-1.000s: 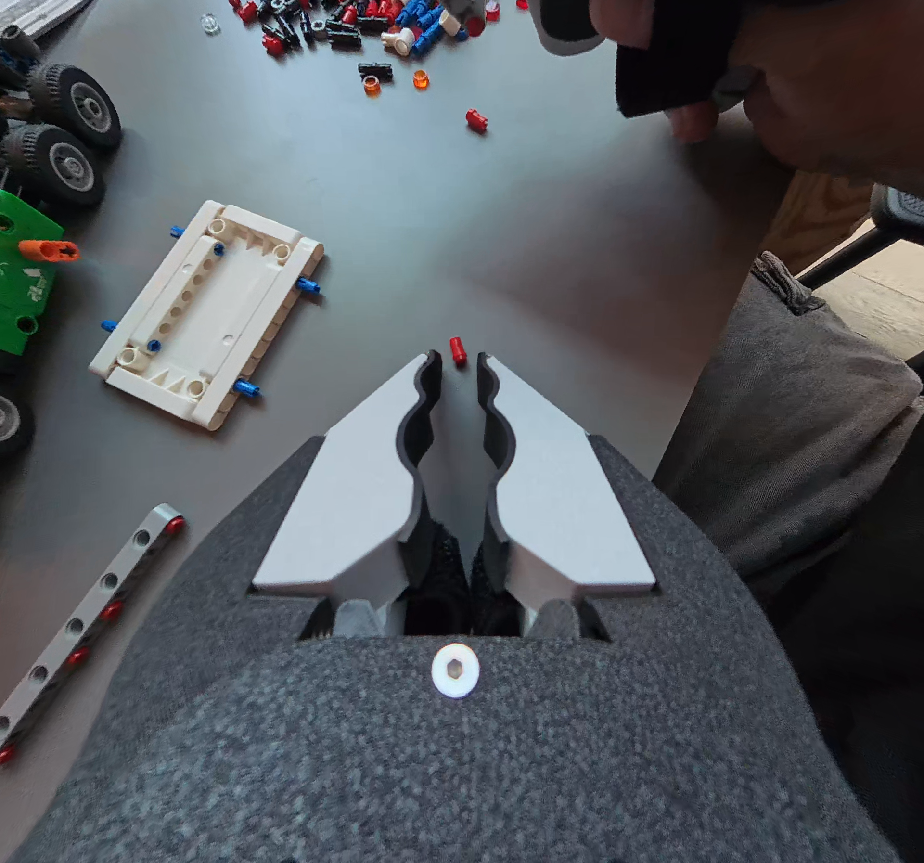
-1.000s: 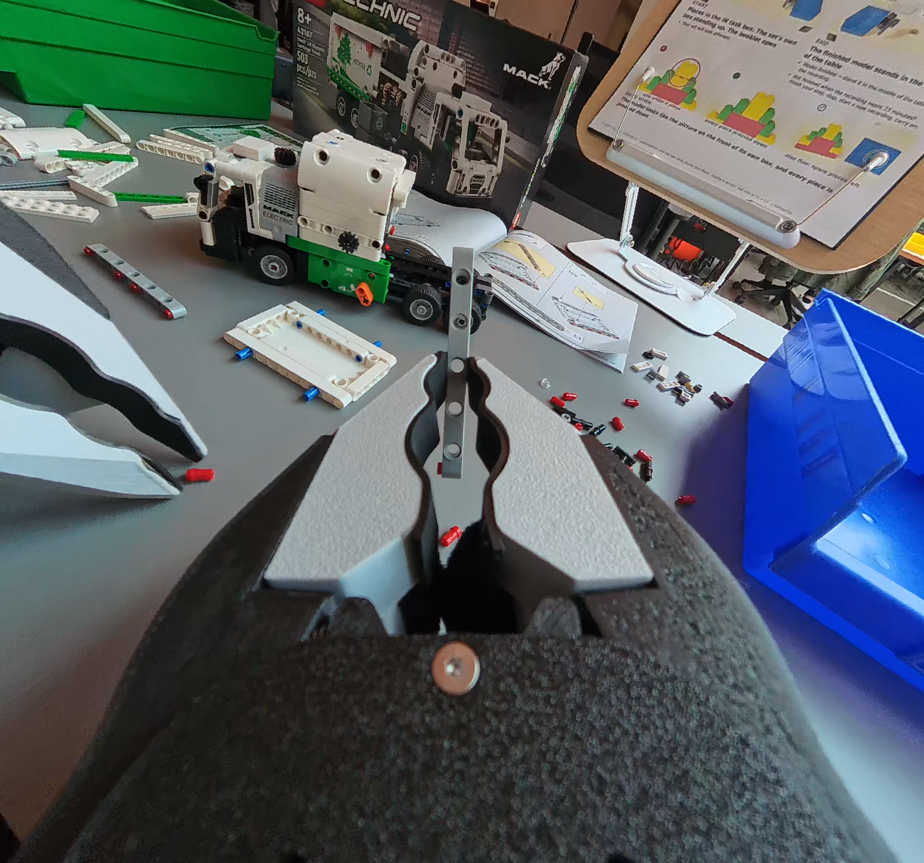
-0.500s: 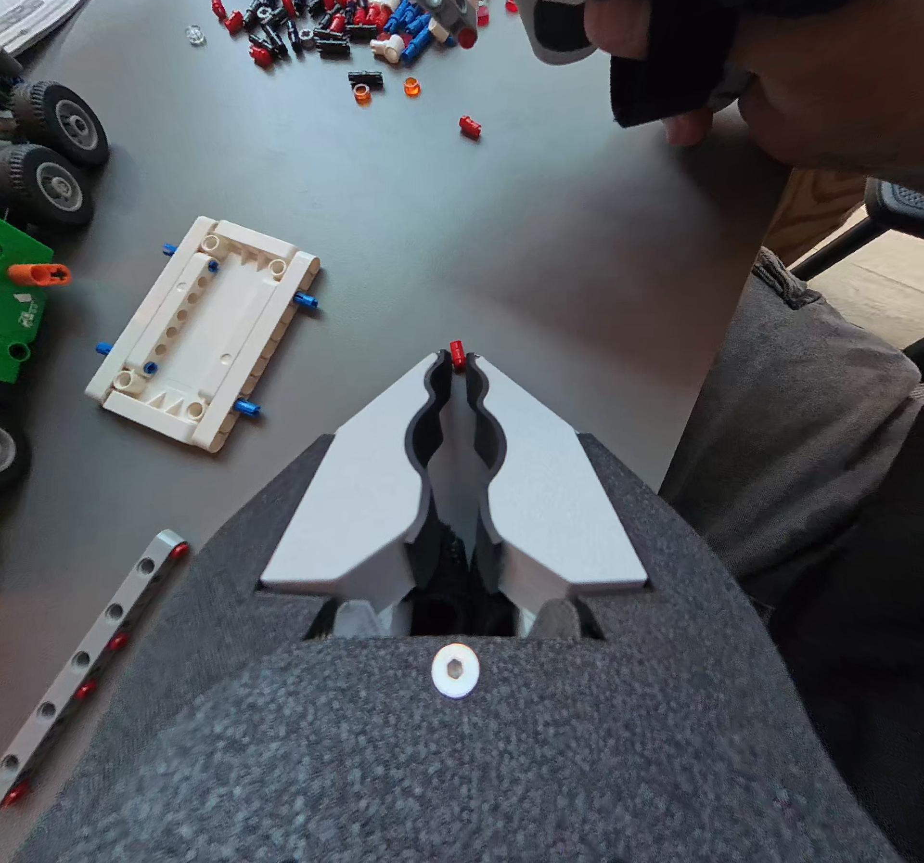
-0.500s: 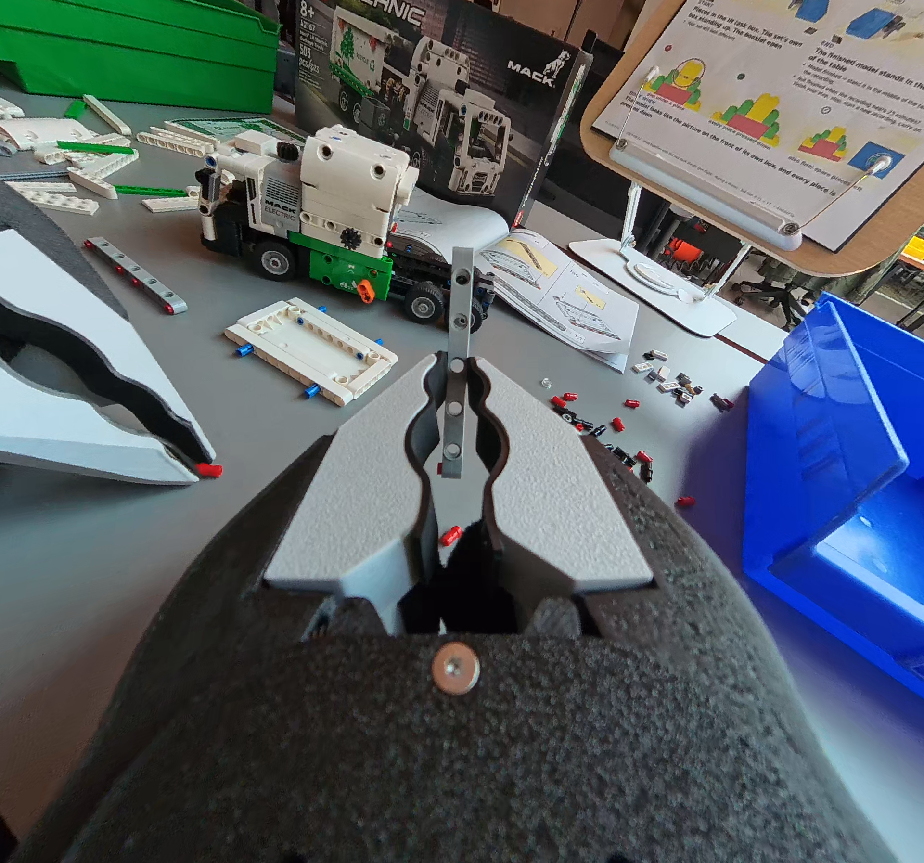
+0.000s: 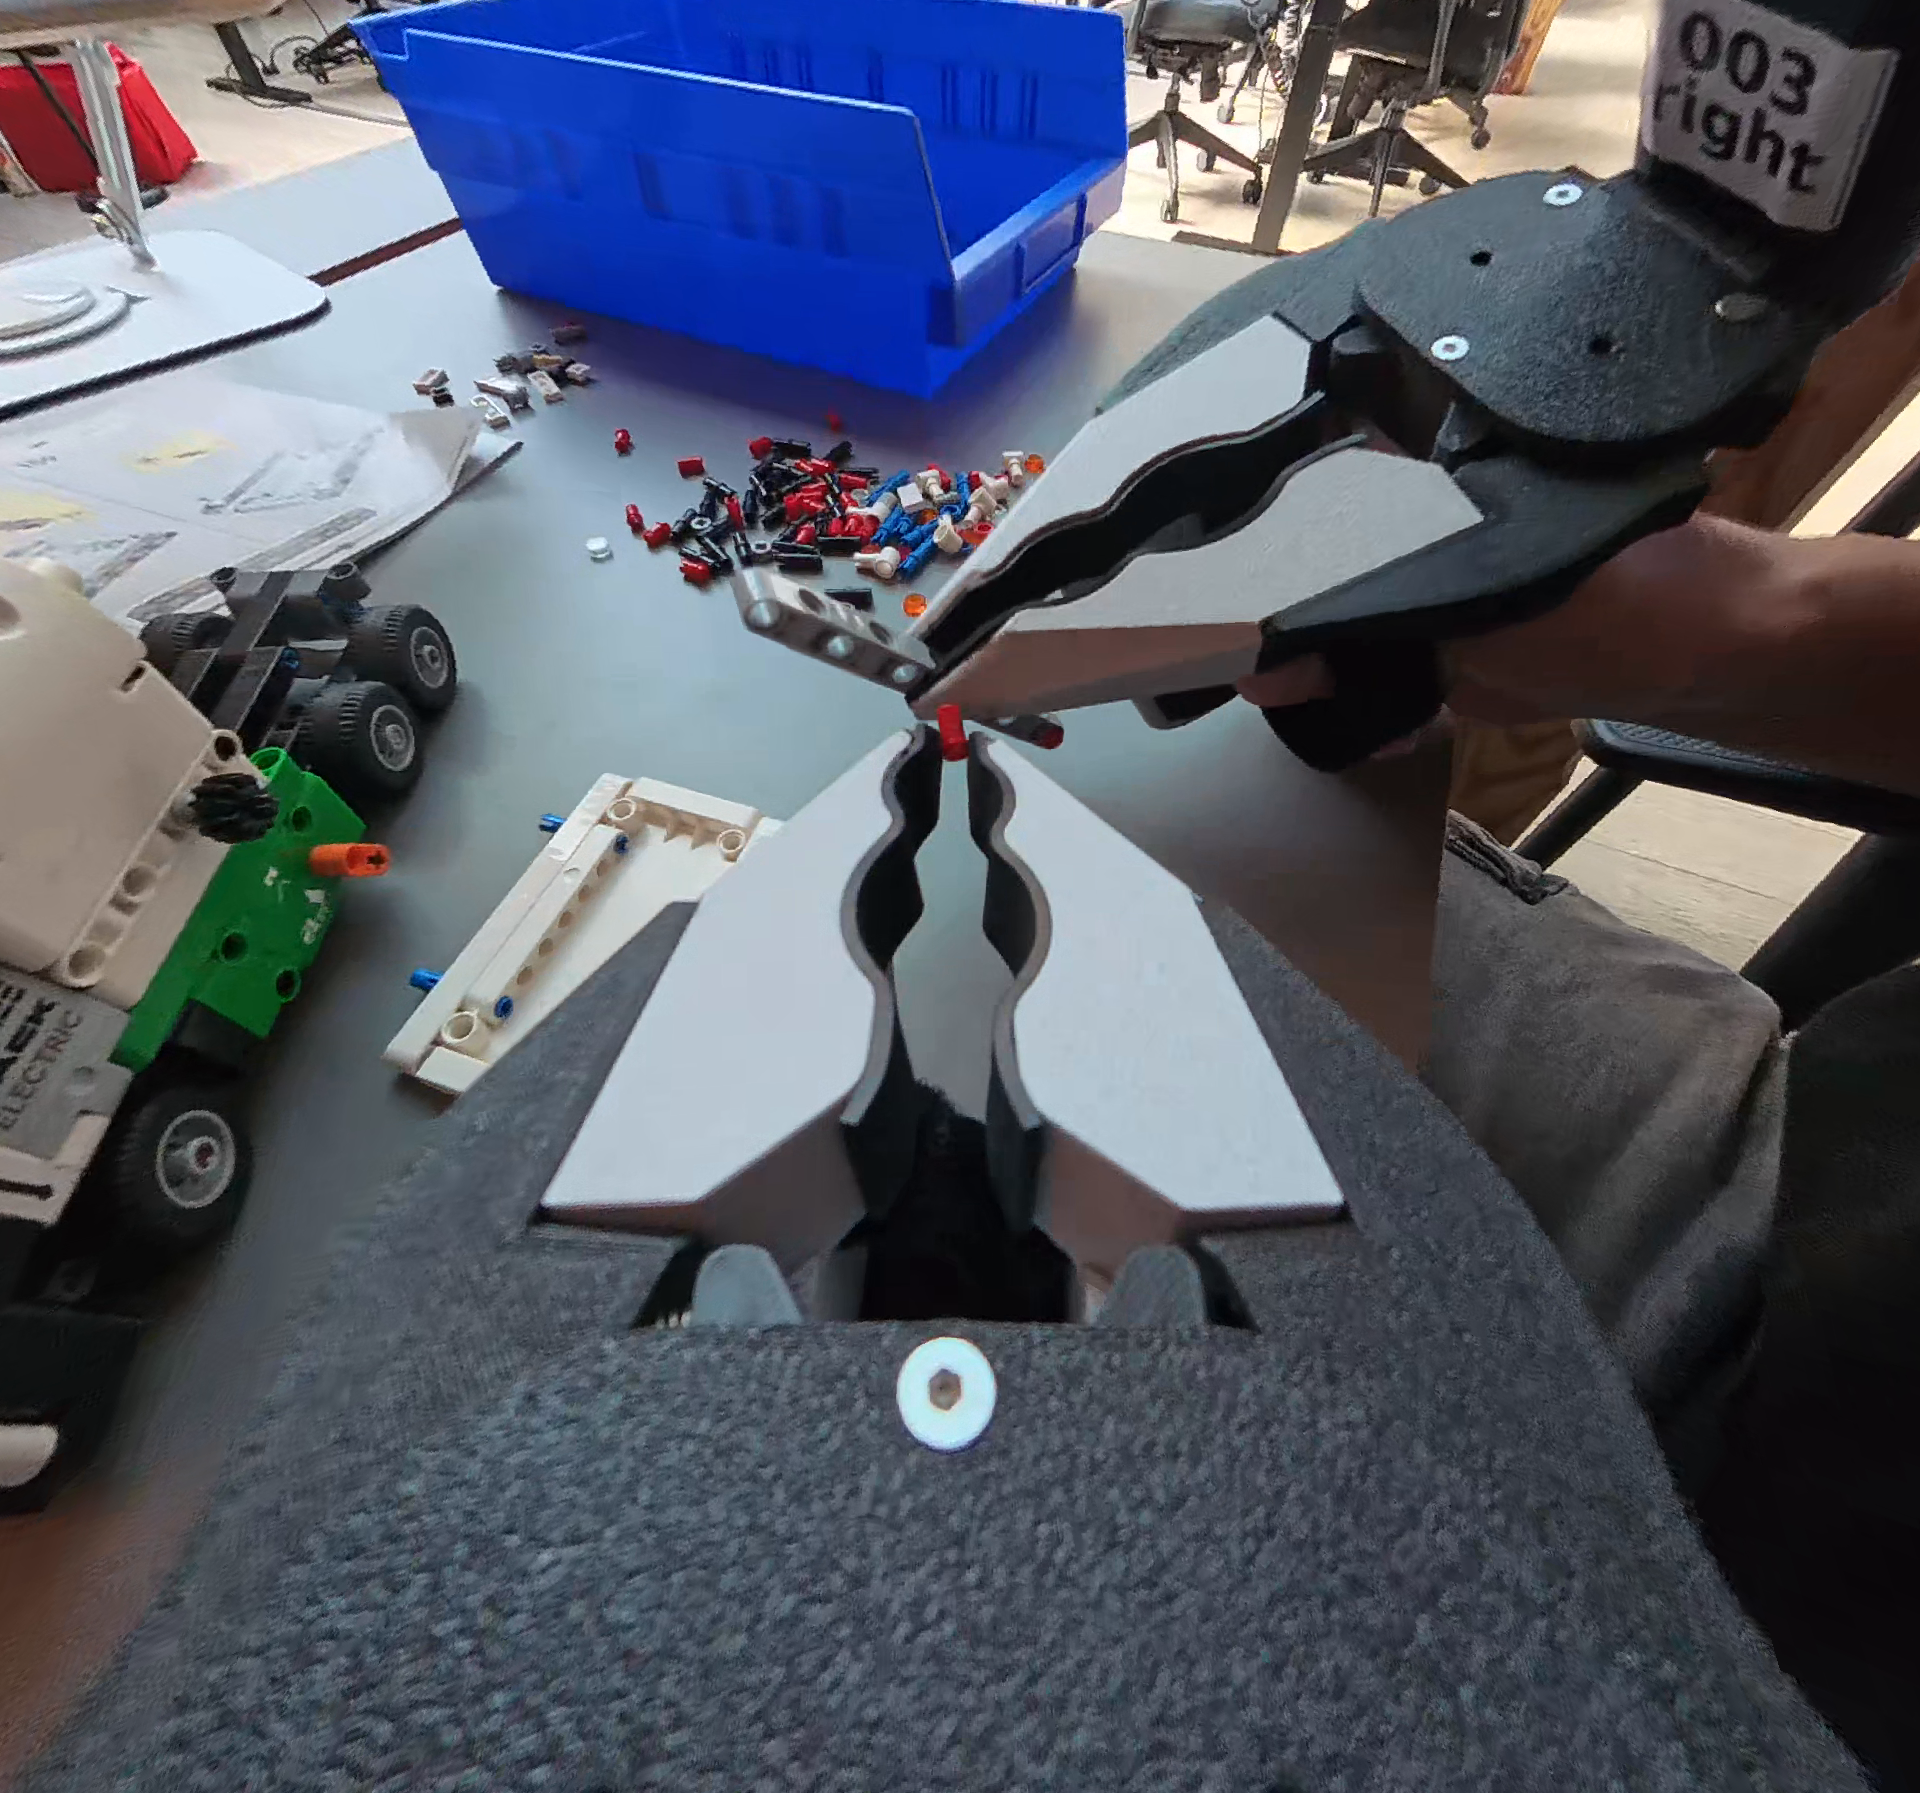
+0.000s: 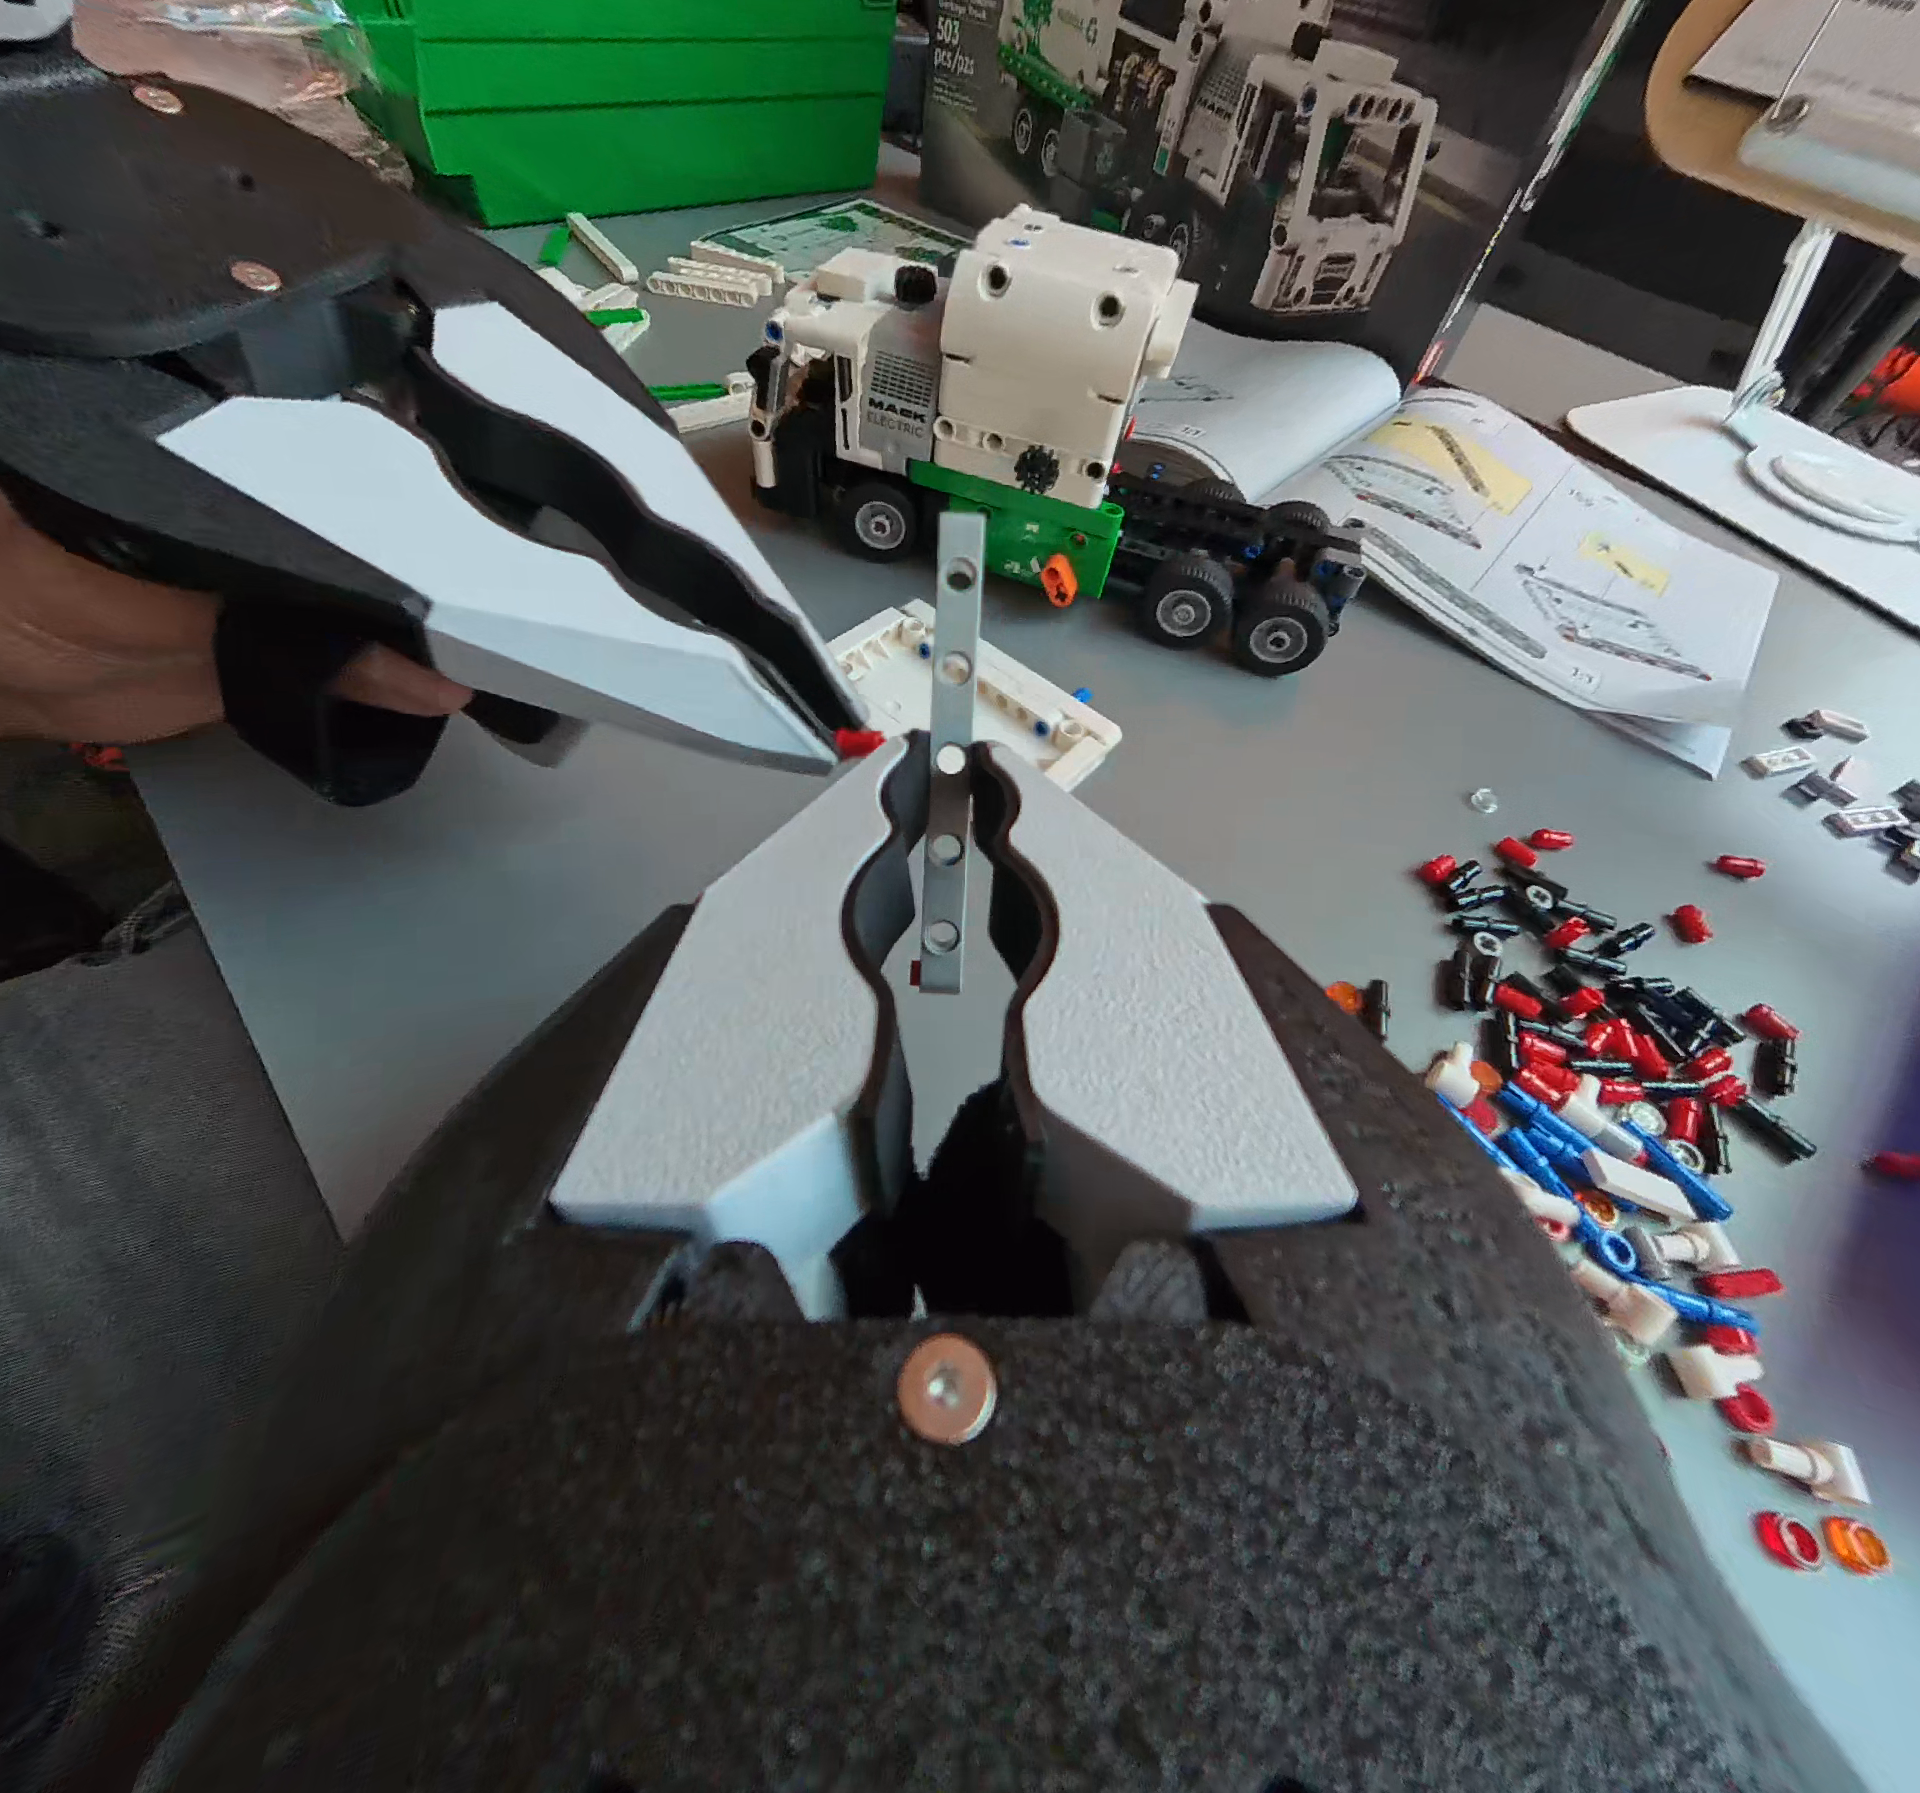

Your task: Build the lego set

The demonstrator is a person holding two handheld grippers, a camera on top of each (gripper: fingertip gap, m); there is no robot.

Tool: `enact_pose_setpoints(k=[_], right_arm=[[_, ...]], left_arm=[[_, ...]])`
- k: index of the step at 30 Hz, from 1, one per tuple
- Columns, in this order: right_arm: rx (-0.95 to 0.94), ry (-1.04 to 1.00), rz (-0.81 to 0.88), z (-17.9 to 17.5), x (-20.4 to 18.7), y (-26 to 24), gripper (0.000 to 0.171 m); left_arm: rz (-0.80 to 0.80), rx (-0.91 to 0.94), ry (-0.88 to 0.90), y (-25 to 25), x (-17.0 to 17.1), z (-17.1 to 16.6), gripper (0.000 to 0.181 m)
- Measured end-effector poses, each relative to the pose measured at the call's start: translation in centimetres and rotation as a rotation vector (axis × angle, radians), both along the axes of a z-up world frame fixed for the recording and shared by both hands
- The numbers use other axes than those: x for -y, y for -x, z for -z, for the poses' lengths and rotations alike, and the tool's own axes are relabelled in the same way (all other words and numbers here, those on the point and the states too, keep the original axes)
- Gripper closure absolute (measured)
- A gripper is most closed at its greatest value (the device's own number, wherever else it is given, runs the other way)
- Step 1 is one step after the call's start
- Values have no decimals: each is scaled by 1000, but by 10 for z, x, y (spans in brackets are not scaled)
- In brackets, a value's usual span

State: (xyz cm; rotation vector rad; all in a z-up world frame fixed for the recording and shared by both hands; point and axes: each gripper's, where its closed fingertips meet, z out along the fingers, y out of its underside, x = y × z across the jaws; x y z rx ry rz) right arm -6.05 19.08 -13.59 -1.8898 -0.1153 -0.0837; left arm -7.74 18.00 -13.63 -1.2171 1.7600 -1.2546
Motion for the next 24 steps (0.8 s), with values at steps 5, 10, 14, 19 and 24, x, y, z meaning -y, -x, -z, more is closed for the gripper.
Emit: enact_pose_setpoints(k=[5,10,14,19,24], right_arm=[[123,3,5,-3,0,1,165],[151,-4,-10,-1,0,2,165],[219,-11,-13,0,-1,5,164],[258,-17,-9,1,-2,5,164],[232,-5,2,4,-4,6,164]], left_arm=[[-19,-22,53,-2,-4,0,178],[-11,-34,98,-1,-6,0,178],[-9,-48,120,-1,-6,0,178],[-14,-58,158,-1,-7,0,178],[-26,-46,146,-1,-8,-1,178]])
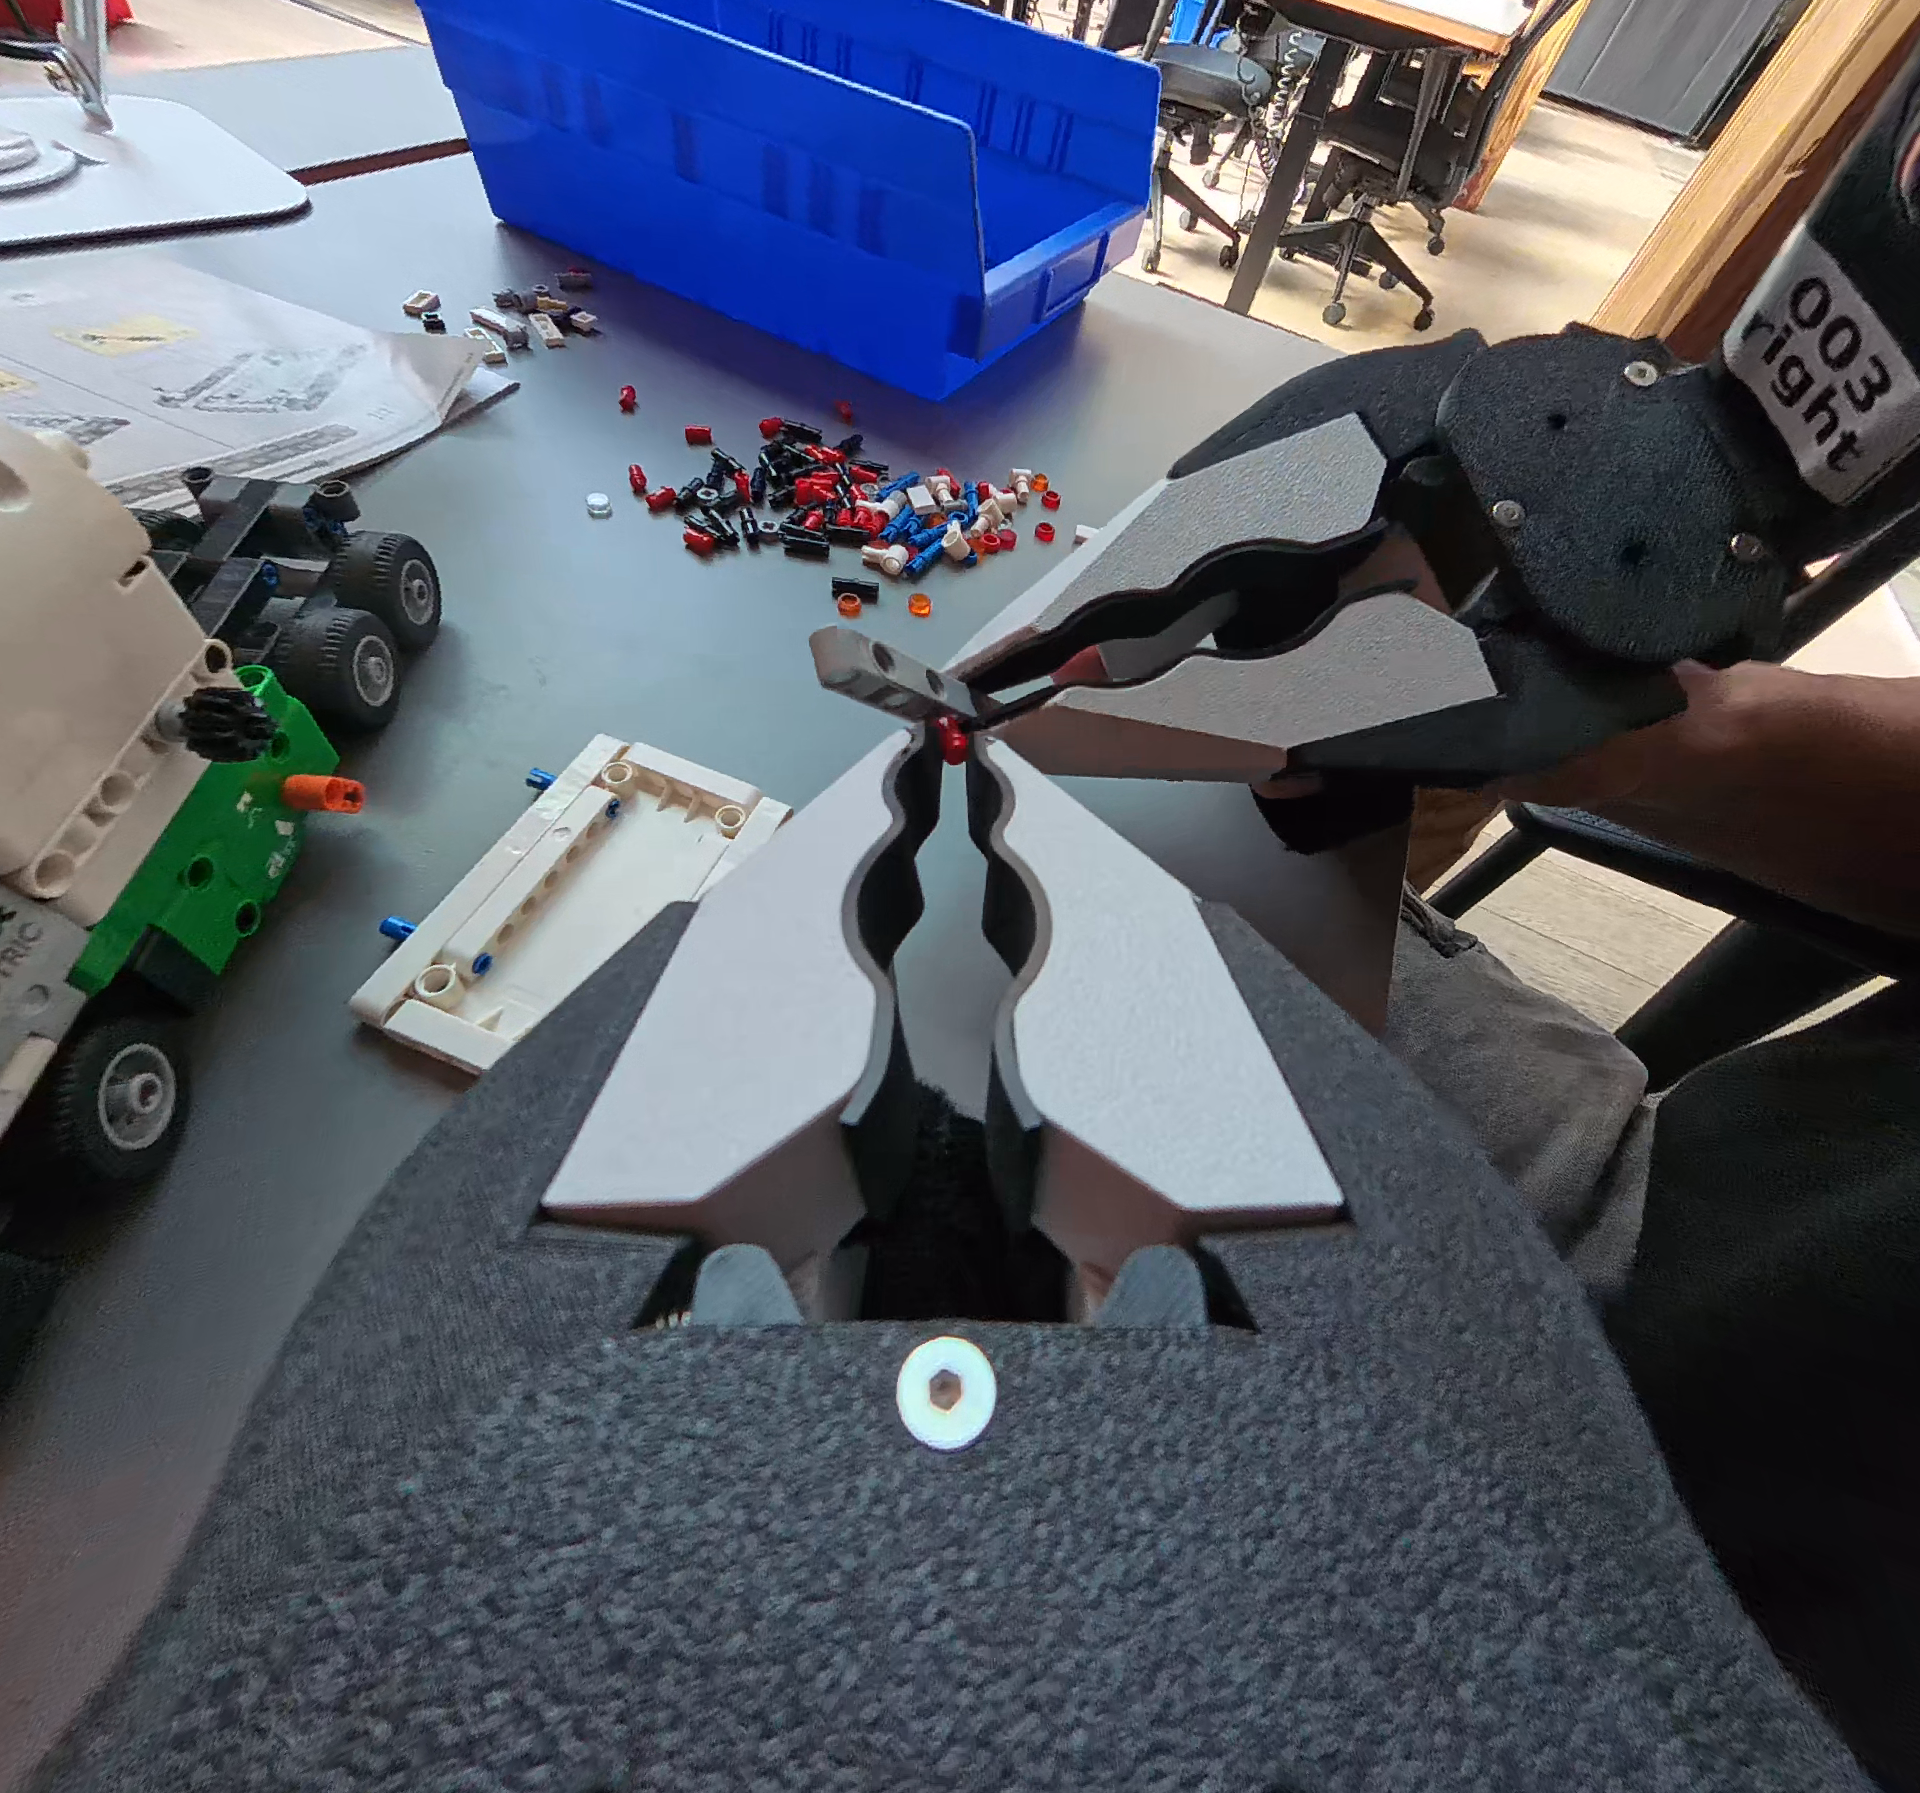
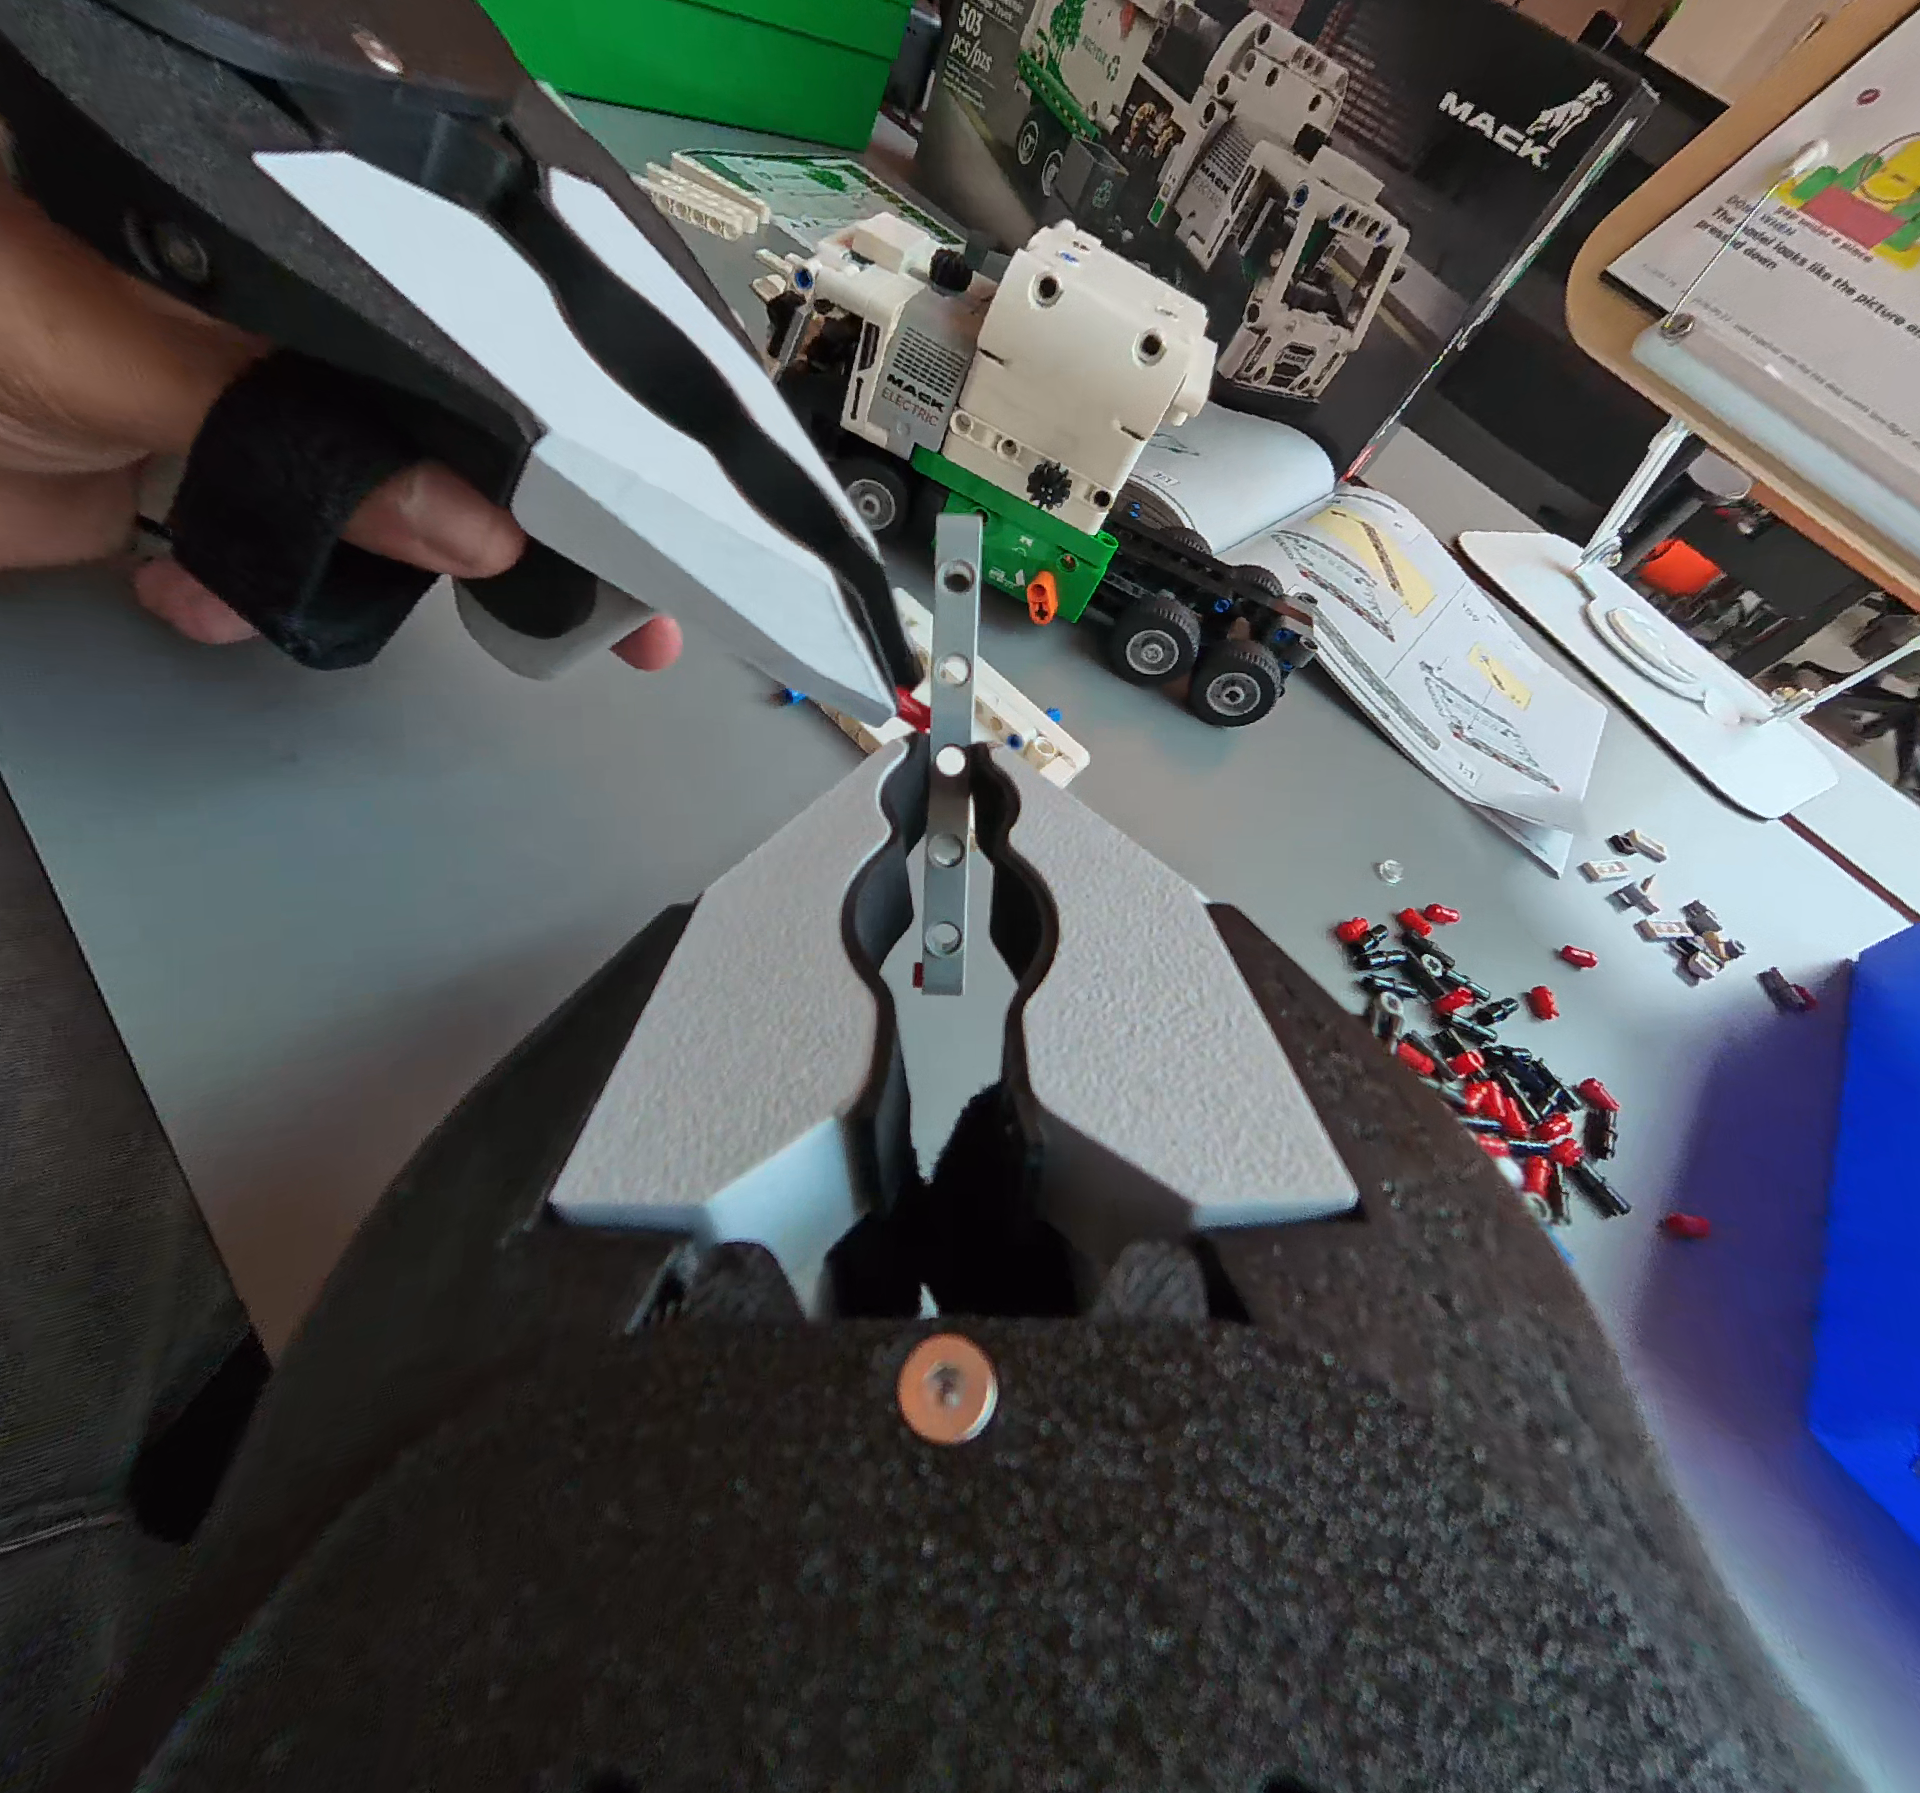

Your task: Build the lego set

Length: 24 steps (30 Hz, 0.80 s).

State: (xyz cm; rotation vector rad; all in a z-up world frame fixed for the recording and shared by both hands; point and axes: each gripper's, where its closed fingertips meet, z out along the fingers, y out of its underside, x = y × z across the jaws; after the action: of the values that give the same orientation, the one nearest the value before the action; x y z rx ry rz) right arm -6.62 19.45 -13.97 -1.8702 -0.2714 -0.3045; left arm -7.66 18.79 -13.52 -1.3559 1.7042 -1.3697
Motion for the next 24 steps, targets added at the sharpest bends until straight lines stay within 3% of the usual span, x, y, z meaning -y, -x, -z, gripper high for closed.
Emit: enact_pose_setpoints(k=[13,17,24], right_arm=[[-273,59,-50,3,3,5,164],[-219,73,-10,5,3,4,165],[-30,74,60,3,3,2,165]], left_arm=[[-39,36,-197,1,1,5,178],[-48,36,-220,0,1,6,178],[-29,1,-107,-1,1,6,178]])
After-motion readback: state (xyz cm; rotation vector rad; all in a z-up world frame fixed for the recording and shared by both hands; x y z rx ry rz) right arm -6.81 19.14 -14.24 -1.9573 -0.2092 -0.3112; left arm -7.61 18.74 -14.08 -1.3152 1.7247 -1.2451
